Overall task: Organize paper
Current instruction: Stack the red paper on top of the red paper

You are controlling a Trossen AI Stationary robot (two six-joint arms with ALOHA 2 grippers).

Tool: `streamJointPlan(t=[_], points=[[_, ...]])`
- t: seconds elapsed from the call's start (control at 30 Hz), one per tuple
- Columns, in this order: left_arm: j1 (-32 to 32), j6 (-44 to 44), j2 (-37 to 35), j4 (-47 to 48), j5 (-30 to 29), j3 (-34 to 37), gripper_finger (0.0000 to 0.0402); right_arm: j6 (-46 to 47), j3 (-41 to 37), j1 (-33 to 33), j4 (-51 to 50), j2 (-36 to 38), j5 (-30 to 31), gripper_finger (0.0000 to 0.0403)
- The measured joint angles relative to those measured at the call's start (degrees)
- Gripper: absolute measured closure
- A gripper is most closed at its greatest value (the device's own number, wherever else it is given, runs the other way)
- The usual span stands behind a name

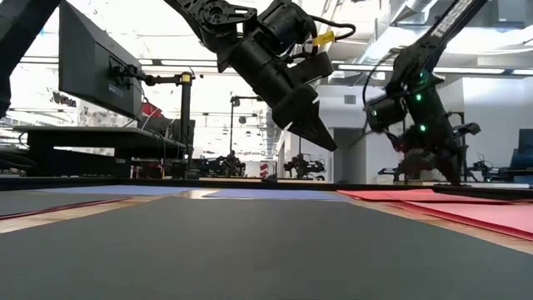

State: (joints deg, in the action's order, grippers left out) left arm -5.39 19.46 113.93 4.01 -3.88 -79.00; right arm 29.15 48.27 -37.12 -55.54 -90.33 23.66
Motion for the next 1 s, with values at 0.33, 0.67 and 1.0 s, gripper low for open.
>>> streamJointPlan(t=[0.33,0.67,1.0], points=[[0.0,-0.6,0.0,1.4,0.0,0.0,0.0228,-0.2,-0.5,12.7,15.3,-0.1,-12.0,0.0403],[0.0,-0.6,0.0,1.5,0.0,0.0,0.0228,1.0,-0.5,11.4,17.5,-0.1,-12.0,0.0403],[0.0,-0.6,0.0,1.5,0.0,0.0,0.0228,-0.6,-0.2,7.0,20.3,-6.1,-12.9,0.0403]])
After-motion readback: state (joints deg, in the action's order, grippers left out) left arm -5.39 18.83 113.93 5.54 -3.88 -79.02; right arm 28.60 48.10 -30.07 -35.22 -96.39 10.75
